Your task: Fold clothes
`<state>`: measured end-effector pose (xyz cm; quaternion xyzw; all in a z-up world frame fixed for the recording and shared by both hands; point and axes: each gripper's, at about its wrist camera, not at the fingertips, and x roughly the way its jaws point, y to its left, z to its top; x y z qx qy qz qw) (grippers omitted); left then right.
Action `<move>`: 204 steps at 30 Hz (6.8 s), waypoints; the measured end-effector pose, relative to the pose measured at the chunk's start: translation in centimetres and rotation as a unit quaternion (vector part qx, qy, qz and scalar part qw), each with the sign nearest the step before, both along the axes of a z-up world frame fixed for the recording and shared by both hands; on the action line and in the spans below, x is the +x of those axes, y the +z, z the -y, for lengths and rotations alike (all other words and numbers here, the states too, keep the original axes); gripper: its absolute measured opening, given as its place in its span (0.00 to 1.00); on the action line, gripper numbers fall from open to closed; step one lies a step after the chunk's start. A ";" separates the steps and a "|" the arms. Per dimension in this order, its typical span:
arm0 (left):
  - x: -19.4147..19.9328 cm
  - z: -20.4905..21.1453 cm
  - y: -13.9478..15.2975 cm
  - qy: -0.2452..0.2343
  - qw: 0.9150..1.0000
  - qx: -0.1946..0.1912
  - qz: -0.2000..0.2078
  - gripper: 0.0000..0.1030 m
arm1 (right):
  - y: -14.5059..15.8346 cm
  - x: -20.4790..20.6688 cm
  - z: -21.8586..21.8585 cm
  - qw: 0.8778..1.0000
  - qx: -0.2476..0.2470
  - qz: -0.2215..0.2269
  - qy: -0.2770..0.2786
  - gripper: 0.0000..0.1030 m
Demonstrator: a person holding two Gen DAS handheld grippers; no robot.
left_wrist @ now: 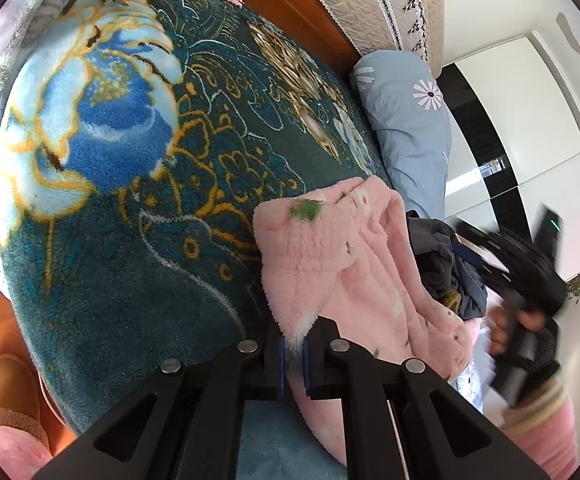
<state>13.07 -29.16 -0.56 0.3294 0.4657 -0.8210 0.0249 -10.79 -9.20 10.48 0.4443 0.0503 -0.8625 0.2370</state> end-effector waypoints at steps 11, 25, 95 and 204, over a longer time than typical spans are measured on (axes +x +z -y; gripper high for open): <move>0.6 -1.4 1.1 0.006 0.998 -0.057 0.004 0.14 | 4.1 7.0 -28.1 0.968 -0.066 -0.031 -0.240 0.58; 0.8 -1.8 0.6 0.004 0.998 -0.063 0.002 0.16 | -6.3 4.6 -38.4 0.899 -0.240 0.048 -0.364 0.58; 0.7 -1.5 0.9 0.011 0.996 -0.083 -0.010 0.16 | 1.3 26.4 -47.4 0.931 -0.147 -0.024 -0.333 0.67; 2.0 -1.0 1.8 -0.001 0.994 -0.028 -0.102 0.07 | -5.8 37.0 -55.0 0.823 -0.225 0.056 -0.519 0.32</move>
